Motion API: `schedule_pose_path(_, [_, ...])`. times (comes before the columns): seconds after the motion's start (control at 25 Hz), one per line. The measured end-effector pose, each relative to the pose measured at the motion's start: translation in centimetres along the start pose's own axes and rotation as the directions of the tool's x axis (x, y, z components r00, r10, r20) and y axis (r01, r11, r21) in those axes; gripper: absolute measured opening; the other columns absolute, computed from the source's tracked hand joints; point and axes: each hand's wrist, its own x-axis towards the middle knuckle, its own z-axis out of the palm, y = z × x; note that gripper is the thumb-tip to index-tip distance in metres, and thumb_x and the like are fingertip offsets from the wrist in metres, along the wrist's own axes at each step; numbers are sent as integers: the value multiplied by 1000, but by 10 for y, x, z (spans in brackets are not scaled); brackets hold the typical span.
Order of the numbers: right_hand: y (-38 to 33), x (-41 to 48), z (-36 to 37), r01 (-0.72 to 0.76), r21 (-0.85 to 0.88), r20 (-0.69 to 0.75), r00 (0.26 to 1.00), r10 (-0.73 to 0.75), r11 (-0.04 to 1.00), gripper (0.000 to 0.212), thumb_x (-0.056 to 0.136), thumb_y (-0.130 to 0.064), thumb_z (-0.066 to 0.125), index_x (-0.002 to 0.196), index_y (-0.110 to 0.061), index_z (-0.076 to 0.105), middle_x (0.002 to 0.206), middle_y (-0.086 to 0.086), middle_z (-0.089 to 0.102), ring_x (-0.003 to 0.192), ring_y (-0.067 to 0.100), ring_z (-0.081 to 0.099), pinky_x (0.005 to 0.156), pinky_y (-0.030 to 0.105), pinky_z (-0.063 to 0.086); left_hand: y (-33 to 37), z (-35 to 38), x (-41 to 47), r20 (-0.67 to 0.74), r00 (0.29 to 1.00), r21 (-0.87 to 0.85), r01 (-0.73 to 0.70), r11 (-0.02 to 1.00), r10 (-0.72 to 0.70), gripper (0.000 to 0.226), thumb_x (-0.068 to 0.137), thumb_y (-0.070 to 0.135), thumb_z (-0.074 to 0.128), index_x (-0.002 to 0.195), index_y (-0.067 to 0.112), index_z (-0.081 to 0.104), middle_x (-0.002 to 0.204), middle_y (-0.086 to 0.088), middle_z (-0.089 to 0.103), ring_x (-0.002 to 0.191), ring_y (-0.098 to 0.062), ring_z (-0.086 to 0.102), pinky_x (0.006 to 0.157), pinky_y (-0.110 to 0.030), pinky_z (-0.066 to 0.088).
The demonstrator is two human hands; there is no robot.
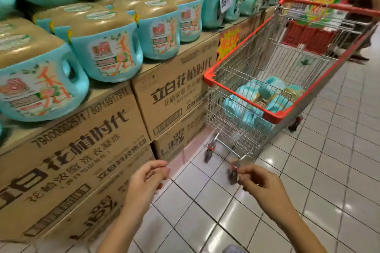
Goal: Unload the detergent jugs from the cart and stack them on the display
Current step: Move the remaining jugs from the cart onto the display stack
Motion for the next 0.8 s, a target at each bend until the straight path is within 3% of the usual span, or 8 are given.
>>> schedule_pose_path(0.08, [12, 7, -37, -20, -18, -52, 998, 19, 1000, 16, 87, -1, 62, 85, -15, 70, 80, 22, 66, 66, 18, 56, 66, 36, 50, 0, 47, 13, 46, 999, 12, 10, 1000, -11, 14, 89, 4, 63, 94, 14, 71, 85, -9, 73, 79, -17, 66, 69, -26, 50])
schedule_pose_path(0.2, [24, 20, -86, -55, -24, -111, 993, 52, 998, 17, 88, -3, 62, 85, -17, 69, 81, 20, 66, 66, 14, 56, 63, 27, 47, 2, 111, 36, 106, 993, 26, 42, 999, -45, 16, 89, 3, 63, 90, 16, 71, 83, -6, 73, 78, -15, 66, 69, -26, 48])
schedule_pose_path(0.32, [34, 49, -127, -90, 2, -172, 981, 89, 996, 16, 89, -6, 62, 87, -21, 69, 83, 20, 67, 71, 18, 59, 72, 40, 51, 9, 171, 70, 178, 983, 29, 36, 999, -41, 17, 90, 2, 62, 89, 17, 71, 78, 0, 74, 77, -14, 66, 69, -26, 47])
schedule_pose_path(0.4, [36, 84, -156, -78, 8, -217, 973, 78, 997, 19, 89, -4, 61, 86, -21, 69, 83, 19, 68, 72, 19, 60, 74, 40, 51, 18, 217, 104, 224, 975, 27, -15, 1000, 8, 20, 89, -1, 61, 87, 17, 70, 72, 5, 73, 71, -11, 64, 65, -24, 48])
schedule_pose_path(0.52, [28, 152, -201, -27, 0, -263, 964, 26, 1000, 20, 89, -1, 59, 86, -18, 68, 83, 20, 68, 71, 17, 58, 70, 36, 51, 47, 284, 164, 259, 961, -21, -97, 995, 99, 21, 88, -5, 60, 87, 14, 69, 68, 3, 71, 61, -8, 60, 53, -13, 48])
schedule_pose_path(0.68, [6, 262, -275, 27, -12, -292, 956, -30, 1000, 22, 88, 3, 60, 86, -18, 67, 73, 19, 63, 66, 14, 57, 65, 30, 49, 102, 371, 252, 297, 944, -12, -148, 989, 145, 19, 88, 0, 62, 89, 17, 70, 80, -1, 72, 69, -4, 63, 63, -8, 48])
schedule_pose_path(0.8, [-11, 367, -331, 64, -35, -292, 954, -71, 997, 22, 87, 6, 58, 85, -14, 65, 70, 10, 59, 58, 5, 57, 60, 19, 48, 151, 436, 323, 323, 926, 51, -222, 974, 194, 16, 88, 4, 64, 89, 19, 70, 77, 1, 72, 62, 3, 61, 54, -7, 45])
